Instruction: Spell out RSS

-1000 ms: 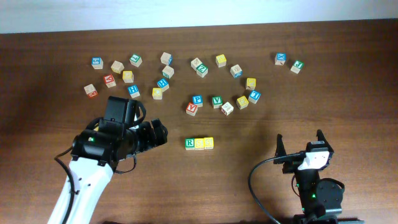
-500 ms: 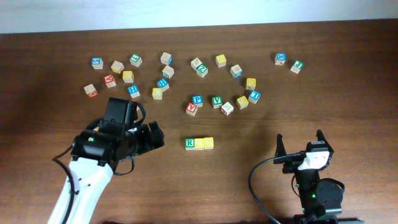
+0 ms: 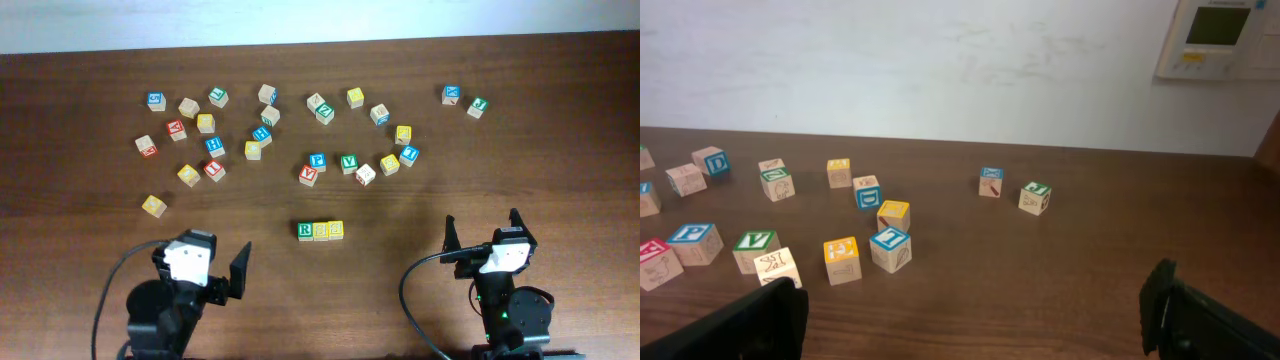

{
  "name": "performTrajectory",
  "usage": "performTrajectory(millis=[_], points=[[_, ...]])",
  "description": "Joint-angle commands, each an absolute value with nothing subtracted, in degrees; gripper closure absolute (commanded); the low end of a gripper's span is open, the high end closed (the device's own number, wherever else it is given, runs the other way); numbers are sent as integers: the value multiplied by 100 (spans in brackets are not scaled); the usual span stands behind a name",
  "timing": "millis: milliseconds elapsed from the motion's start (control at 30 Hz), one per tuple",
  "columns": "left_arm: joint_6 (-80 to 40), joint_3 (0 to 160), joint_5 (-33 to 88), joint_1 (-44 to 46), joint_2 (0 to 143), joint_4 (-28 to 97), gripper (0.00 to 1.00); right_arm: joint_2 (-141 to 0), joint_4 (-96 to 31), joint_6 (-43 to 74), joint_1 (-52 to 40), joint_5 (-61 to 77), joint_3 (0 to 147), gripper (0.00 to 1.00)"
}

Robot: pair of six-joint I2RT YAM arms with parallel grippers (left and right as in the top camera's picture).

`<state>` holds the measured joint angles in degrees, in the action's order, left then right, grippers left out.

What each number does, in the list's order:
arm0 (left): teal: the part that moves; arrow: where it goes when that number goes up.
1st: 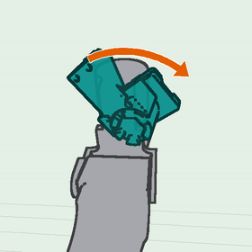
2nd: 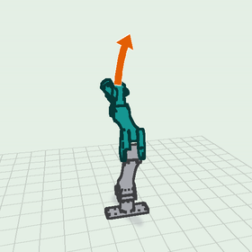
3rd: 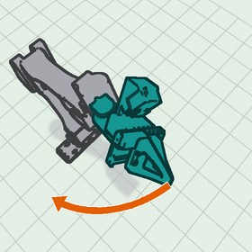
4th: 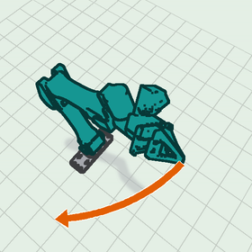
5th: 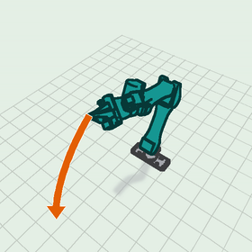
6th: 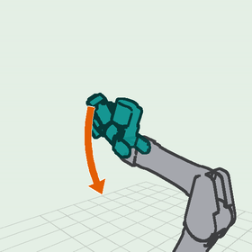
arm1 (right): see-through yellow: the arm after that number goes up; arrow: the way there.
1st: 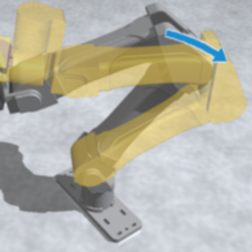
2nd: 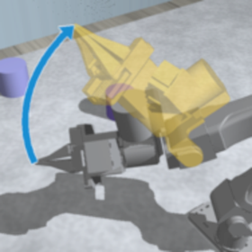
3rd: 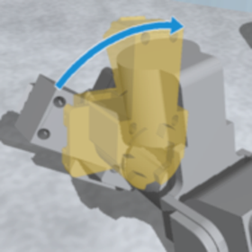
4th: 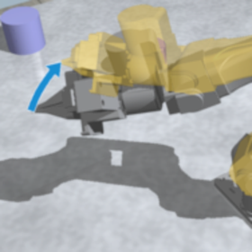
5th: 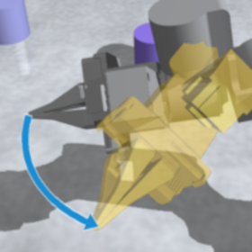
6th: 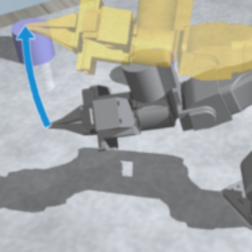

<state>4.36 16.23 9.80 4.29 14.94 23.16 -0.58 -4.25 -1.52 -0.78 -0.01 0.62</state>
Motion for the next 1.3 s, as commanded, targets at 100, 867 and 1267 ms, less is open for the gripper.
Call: performTrajectory(millis=[100,867,1267], points=[[19,432,617,121,285,1109,1,-19,-467,-104,-36,-51,32,2],[3,54,-86,-64,30,473,1,-19,-467,-104,-36,-51,32,2],[3,54,-86,-64,30,473,1,-19,-467,-104,-36,-51,32,2]])
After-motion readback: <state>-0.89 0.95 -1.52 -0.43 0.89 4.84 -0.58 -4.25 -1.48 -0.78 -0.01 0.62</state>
